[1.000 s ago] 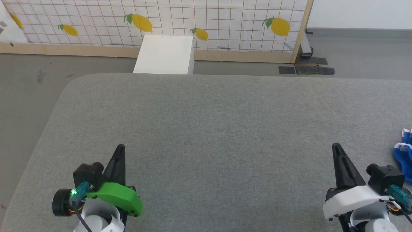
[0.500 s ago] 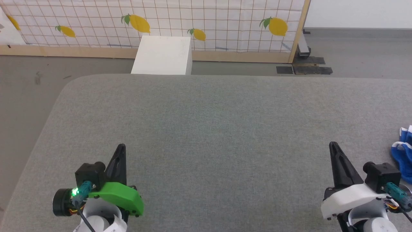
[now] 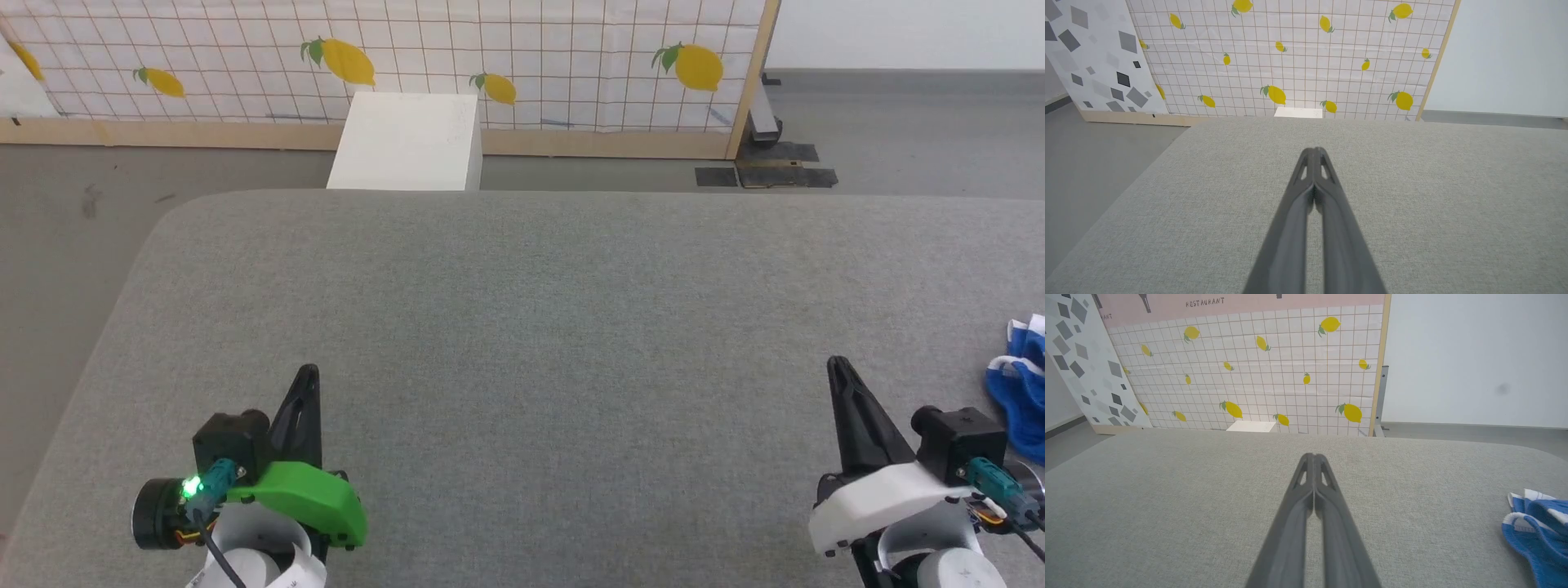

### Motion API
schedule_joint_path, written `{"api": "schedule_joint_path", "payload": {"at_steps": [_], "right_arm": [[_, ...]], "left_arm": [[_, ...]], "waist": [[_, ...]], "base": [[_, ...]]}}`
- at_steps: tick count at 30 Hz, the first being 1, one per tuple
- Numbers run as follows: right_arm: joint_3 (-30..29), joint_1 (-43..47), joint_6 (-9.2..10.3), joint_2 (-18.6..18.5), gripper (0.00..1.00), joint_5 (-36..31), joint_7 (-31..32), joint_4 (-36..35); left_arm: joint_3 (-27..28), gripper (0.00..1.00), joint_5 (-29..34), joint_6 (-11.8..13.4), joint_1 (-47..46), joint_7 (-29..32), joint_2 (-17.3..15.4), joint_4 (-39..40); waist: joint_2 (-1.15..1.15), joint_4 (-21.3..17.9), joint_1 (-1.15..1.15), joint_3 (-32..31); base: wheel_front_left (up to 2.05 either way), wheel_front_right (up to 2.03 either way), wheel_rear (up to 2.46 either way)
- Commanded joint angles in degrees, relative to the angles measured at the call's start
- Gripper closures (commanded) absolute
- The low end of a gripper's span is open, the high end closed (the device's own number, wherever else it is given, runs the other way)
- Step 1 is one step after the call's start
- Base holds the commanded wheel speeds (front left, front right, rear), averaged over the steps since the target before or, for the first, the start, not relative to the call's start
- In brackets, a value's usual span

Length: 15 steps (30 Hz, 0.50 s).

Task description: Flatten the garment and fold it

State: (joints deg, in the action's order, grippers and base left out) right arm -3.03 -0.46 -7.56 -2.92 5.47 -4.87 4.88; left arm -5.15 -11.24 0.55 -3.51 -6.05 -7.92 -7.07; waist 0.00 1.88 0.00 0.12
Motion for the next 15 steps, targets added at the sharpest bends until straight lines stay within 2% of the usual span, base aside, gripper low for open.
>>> {"api": "schedule_joint_path", "payload": {"at_steps": [1,15], "right_arm": [[0.3,0.3,0.04,0.0,1.0,-0.7,0.3,-0.5],[1.0,0.3,0.05,0.0,1.0,-2.0,1.5,-1.7]], "left_arm": [[0.4,1.0,1.4,-0.2,0.9,0.4,0.4,0.5],[1.7,1.0,4.1,-0.3,1.6,1.9,1.6,2.3]], "waist": [[0.0,0.0,0.0,0.0],[0.0,-0.5,0.0,0.0]], "base": [[0.0,0.0,0.0],[0.0,0.0,0.0]]}}
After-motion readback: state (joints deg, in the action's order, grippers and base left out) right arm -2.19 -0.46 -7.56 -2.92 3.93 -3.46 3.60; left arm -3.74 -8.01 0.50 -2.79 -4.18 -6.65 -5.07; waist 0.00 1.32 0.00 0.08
